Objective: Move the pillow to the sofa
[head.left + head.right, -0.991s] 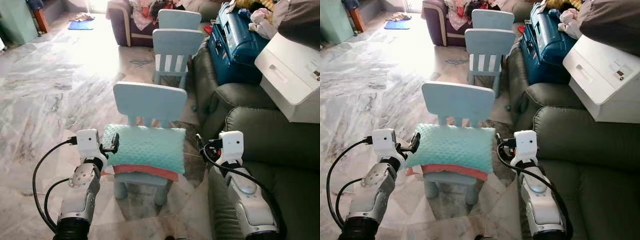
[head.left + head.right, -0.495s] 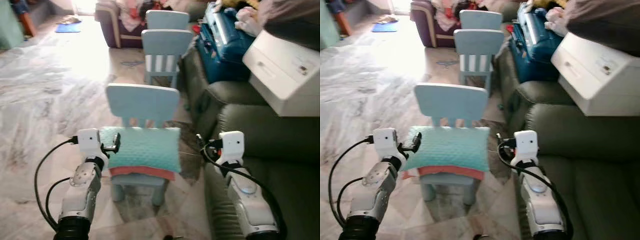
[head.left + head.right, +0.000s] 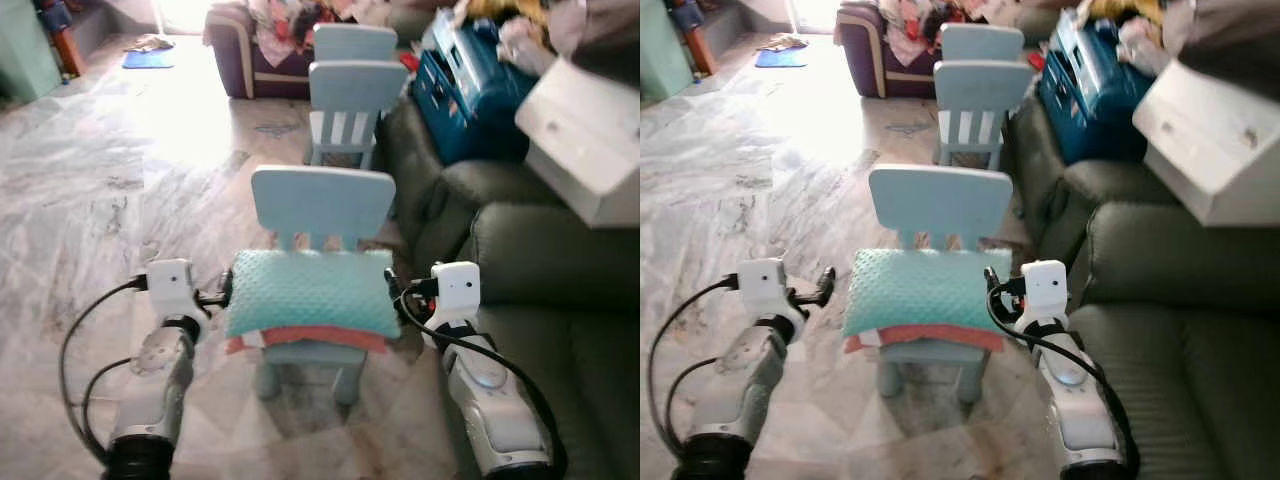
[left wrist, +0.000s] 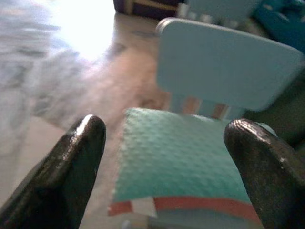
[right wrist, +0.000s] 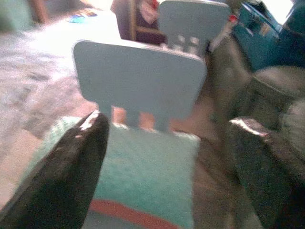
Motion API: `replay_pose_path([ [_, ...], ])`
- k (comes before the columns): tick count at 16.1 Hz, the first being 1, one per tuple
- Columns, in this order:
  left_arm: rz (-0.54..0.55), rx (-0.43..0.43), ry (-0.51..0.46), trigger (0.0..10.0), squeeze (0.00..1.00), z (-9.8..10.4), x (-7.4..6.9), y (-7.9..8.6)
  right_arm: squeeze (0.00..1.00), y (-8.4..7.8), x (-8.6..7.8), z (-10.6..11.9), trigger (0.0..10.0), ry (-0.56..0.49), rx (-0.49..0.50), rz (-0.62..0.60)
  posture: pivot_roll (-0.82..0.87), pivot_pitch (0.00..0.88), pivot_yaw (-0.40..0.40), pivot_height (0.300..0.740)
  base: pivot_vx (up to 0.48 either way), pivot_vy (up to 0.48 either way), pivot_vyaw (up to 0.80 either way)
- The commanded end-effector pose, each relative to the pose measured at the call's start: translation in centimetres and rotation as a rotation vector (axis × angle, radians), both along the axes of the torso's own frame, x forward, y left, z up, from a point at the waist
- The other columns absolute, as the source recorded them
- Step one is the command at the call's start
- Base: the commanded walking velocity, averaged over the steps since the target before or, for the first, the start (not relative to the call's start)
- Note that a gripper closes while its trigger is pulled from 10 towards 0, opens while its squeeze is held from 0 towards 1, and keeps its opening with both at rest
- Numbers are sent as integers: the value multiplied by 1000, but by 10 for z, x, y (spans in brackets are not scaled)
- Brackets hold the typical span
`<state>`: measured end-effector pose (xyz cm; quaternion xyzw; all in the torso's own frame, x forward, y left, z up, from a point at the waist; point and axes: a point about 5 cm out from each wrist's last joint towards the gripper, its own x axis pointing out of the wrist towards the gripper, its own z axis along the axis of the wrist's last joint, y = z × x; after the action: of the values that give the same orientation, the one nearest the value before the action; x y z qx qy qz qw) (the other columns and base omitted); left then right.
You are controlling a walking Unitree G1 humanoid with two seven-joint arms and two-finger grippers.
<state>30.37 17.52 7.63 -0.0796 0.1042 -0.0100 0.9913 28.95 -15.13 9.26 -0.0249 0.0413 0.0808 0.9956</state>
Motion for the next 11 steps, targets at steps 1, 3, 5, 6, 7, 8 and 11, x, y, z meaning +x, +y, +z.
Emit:
replay_pose_path([
  [1,1,10,4,10000,0,0,0,2,0,-2,0,2,10000,-9,5,-16,-116,104,-36,740,0,0,0],
  [3,-8,26,-5,10000,0,1,0,1,0,-3,1,3,10000,-11,3,-18,-116,103,-35,740,0,0,0],
  [5,-12,31,-11,10000,0,2,2,2,0,-2,1,3,10000,-11,4,-18,-115,102,-35,740,0,0,0],
  [6,-16,29,-9,10000,0,3,3,3,0,-2,1,3,10000,-12,5,-19,-114,101,-34,740,0,0,0],
  [7,-33,41,-7,10000,0,4,4,2,0,-2,1,3,10000,-12,6,-20,-114,101,-33,740,0,0,0],
  [8,-42,50,-6,10000,0,4,5,2,0,-2,2,3,10000,-12,7,-20,-114,100,-32,740,0,0,0],
  [11,-75,100,-20,10000,0,5,9,2,0,-1,3,3,10000,-15,8,-24,-110,97,-29,740,0,0,0],
])
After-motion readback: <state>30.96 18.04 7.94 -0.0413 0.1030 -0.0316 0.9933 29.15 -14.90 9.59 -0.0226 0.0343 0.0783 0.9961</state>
